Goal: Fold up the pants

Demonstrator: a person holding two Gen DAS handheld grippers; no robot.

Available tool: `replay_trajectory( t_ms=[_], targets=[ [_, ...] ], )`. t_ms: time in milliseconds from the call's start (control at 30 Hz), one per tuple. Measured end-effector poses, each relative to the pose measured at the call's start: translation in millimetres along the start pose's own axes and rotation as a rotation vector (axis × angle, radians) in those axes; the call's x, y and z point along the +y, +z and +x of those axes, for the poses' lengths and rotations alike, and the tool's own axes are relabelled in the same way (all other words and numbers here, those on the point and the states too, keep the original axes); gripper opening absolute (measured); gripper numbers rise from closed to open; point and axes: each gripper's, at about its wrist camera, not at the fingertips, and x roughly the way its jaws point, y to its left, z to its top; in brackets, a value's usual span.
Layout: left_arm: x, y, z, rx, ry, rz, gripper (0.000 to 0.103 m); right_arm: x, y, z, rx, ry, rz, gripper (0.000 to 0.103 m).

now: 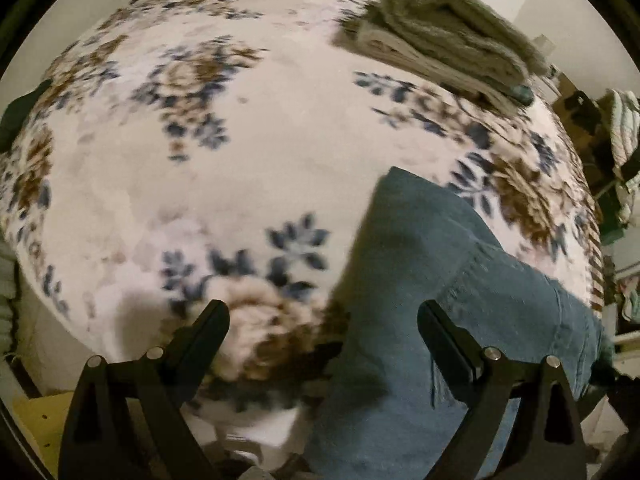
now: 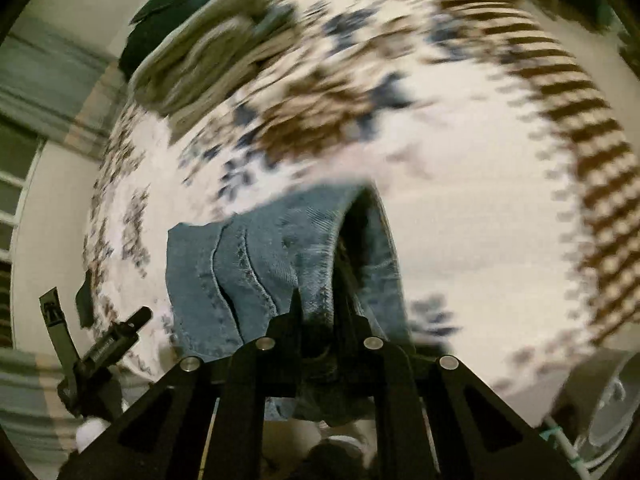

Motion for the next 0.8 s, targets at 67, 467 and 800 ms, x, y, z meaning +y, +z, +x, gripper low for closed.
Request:
replay_trajectory(
  t_ms=[67, 467, 800],
  targets=[
    [-15.4, 4.7, 11.1, 0.014, -0.03, 0.013, 0.096, -21.6, 1.0, -4.6, 0.004, -0.017, 0.024, 0.013],
    [-30.2, 18.0, 67.9, 0.136, -0.02, 0.098, 0.1, -109.8, 17.2, 38.0, 0.154, 0.174, 0.239, 0.073],
    [-44.6, 40.1, 58.2, 0.109, -0.046, 0.14, 0.1, -95.7, 59.8, 43.2, 0.01, 0.281, 0.264, 0.006]
  ],
)
